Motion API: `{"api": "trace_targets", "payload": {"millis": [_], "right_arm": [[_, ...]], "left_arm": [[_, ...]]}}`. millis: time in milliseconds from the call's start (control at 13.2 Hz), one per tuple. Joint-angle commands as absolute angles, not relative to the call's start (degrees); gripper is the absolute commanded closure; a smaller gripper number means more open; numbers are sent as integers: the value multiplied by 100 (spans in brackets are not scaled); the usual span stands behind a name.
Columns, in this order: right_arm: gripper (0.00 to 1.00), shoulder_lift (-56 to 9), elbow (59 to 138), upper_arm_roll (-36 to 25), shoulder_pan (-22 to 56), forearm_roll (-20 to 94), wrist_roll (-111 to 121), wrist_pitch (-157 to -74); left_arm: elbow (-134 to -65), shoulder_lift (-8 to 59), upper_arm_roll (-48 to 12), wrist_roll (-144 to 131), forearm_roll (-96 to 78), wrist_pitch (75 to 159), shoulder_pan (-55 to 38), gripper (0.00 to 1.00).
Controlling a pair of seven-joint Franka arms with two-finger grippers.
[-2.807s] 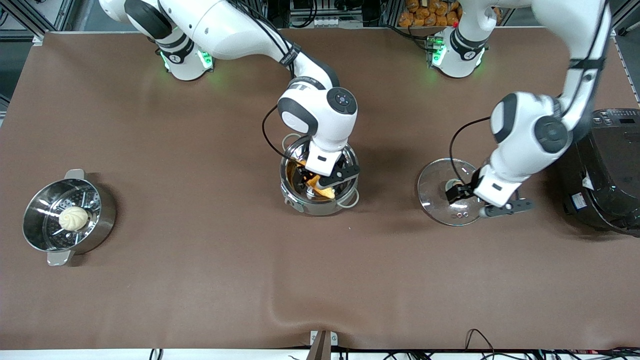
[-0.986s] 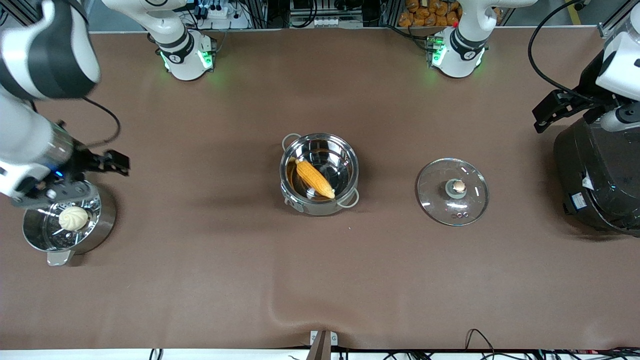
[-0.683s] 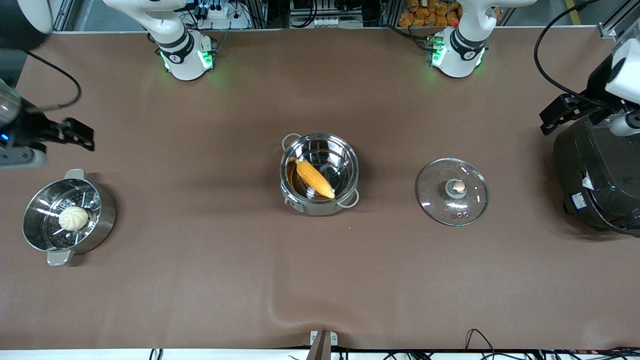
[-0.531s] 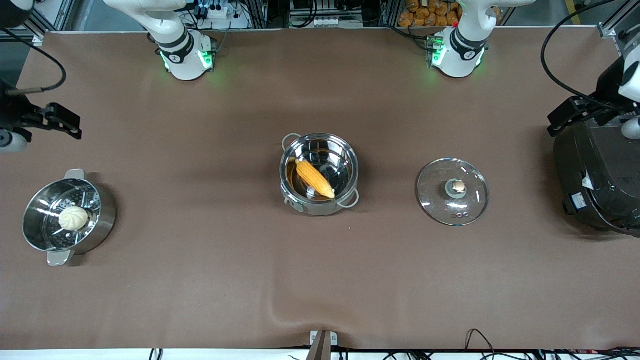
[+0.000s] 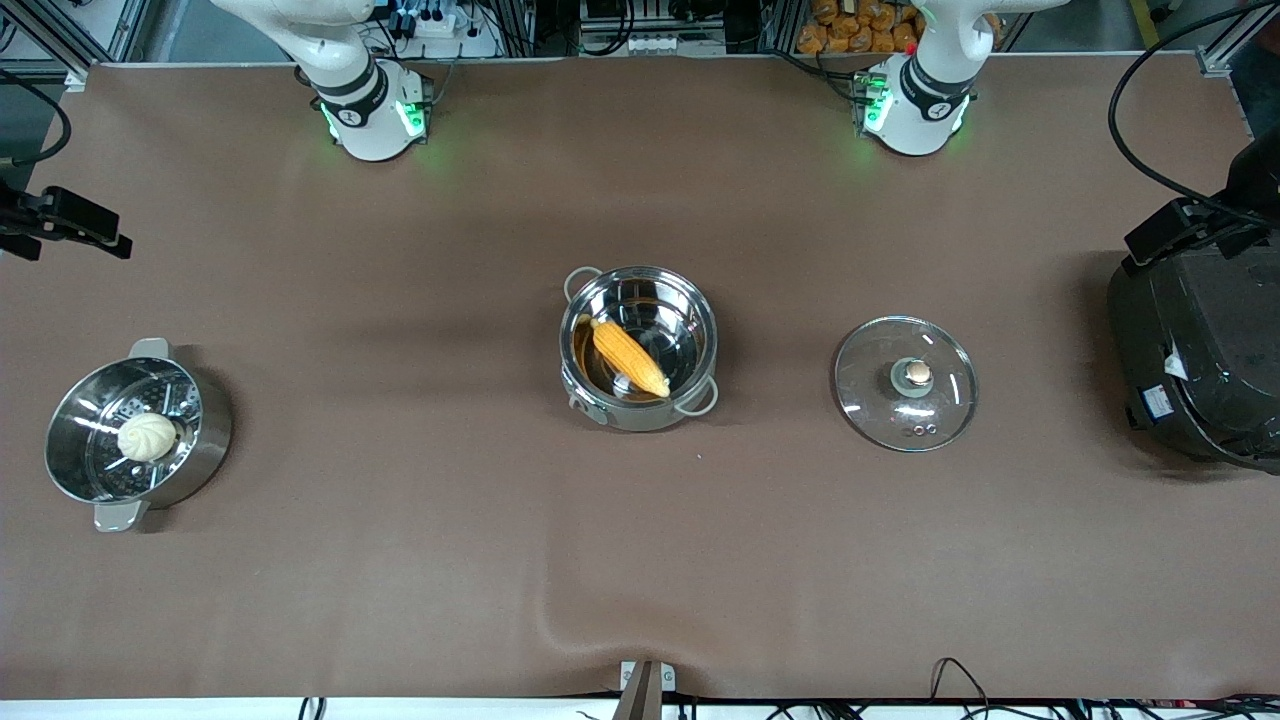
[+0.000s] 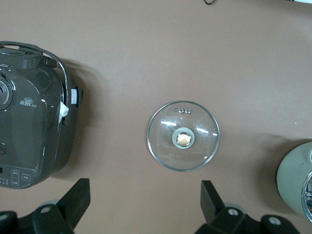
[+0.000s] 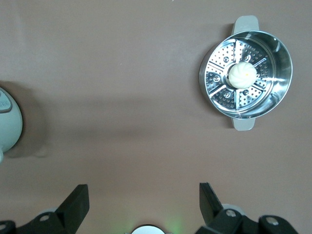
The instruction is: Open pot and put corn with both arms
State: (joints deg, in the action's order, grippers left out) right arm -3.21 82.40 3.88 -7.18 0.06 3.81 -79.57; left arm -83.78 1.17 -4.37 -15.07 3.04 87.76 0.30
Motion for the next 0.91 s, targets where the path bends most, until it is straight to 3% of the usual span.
{"api": "trace_targets", "payload": {"millis": [0,228,379,834], "right_arm": [[0,-105,8560,431,-668,97,352,-8129],[0,-79,8683,439,-598,-35,352,-8436],[0,210,9217,457,-598,-44,343,-9006],[0,185,9229,475,-589,-97,343,-8974]], "left_arm": [[-8499,35,-510,-1389,79,8851,132,0],[-8508,140,-510,-1371,88,8754,79,0],[-8464,185,-527,-1354,132,8754,44,0],[-8446,202,-536,-1345,88,8754,44,0]]}}
